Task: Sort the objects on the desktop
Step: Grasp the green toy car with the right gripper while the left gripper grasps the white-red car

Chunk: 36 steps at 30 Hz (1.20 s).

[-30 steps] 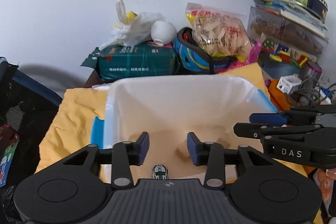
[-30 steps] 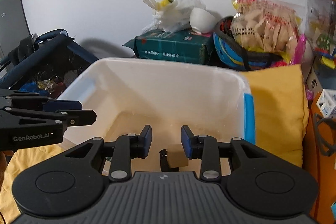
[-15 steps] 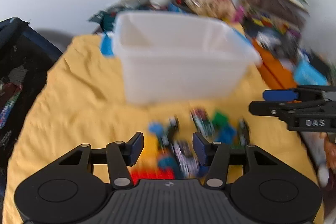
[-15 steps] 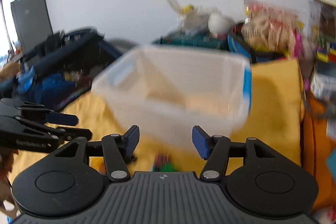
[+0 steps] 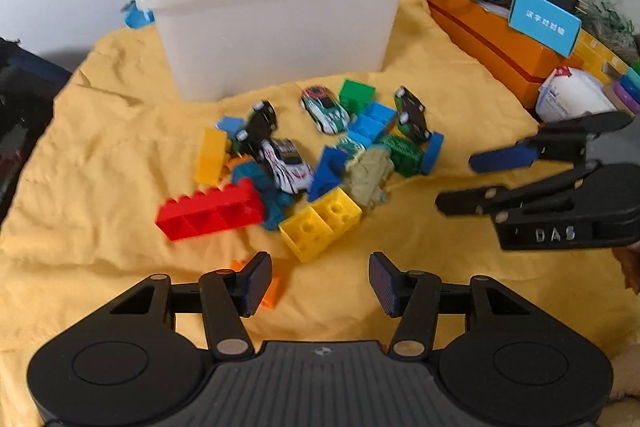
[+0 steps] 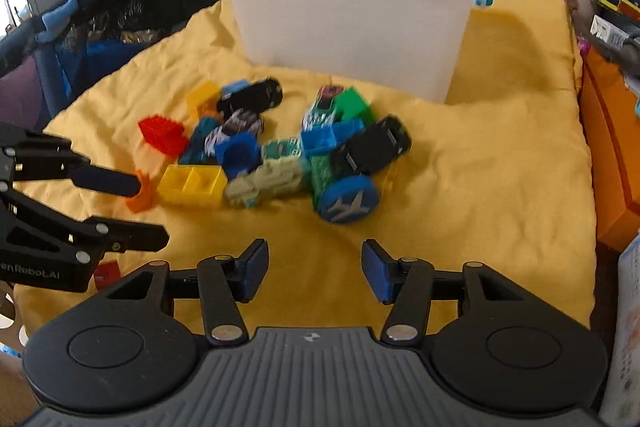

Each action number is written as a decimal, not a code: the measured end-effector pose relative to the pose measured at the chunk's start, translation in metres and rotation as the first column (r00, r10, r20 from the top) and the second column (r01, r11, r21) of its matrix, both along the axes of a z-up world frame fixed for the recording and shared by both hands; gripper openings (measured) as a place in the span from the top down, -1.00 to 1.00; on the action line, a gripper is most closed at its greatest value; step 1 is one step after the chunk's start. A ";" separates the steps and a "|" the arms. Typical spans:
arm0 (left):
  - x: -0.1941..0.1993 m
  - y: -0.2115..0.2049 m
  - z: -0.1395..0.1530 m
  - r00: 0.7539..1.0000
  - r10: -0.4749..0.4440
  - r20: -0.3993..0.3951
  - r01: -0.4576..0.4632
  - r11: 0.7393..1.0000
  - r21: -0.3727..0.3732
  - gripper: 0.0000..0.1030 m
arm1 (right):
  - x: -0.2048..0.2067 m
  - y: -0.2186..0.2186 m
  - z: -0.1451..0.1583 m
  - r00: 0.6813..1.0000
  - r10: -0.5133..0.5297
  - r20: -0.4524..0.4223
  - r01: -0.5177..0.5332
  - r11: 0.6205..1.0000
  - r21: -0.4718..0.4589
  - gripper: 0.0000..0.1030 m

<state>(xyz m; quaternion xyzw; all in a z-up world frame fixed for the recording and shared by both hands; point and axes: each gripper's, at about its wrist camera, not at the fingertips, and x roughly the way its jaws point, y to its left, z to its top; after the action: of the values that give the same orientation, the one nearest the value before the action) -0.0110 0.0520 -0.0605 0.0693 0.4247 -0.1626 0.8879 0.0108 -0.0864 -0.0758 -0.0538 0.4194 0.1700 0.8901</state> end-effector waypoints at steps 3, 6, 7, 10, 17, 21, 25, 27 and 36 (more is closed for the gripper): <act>0.000 0.000 0.003 1.000 0.001 0.004 -0.001 1.000 -0.023 -0.14 | -0.002 0.002 0.010 0.997 -0.012 0.071 0.014 0.999 -0.031 -0.07; 0.000 -0.005 0.001 1.000 -0.016 -0.002 0.016 1.000 -0.002 -0.14 | 0.005 0.007 0.016 0.990 -0.014 0.139 0.024 0.998 -0.066 -0.05; 0.000 -0.007 0.001 1.000 -0.021 -0.002 0.021 1.000 0.003 -0.14 | 0.011 0.008 0.017 0.989 -0.024 0.143 0.033 0.997 -0.065 -0.03; -0.002 -0.012 0.001 0.999 -0.037 0.001 0.037 0.999 0.007 -0.14 | 0.039 0.014 0.016 0.989 -0.080 0.128 0.089 0.994 -0.062 -0.05; 0.002 -0.016 0.007 0.998 -0.043 0.043 0.040 0.998 0.054 -0.14 | 0.054 0.008 0.005 0.990 -0.115 0.086 0.122 0.989 -0.088 0.69; 0.027 -0.011 0.022 0.998 -0.002 0.059 0.004 1.000 -0.024 -0.14 | 0.032 -0.008 0.014 0.991 -0.096 0.097 0.102 0.993 -0.062 0.69; 0.073 -0.015 0.021 0.997 0.072 -0.019 -0.074 0.995 -0.063 -0.05 | 0.006 -0.014 0.023 0.997 -0.017 0.070 0.017 1.000 0.004 0.68; 0.094 -0.018 0.012 0.989 0.120 -0.083 -0.125 0.990 -0.065 0.12 | -0.002 -0.012 0.022 0.999 0.000 0.037 -0.001 0.999 0.033 0.68; 0.125 -0.015 -0.016 0.959 0.206 -0.193 -0.222 0.973 -0.066 0.36 | -0.024 0.001 0.017 0.999 0.036 0.018 -0.037 0.998 0.050 0.68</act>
<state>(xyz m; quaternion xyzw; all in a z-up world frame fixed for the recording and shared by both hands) 0.1144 0.0373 -0.0764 -0.0309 0.5026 -0.0896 0.8593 -0.0135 -0.0852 -0.0593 -0.0405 0.4063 0.1961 0.8915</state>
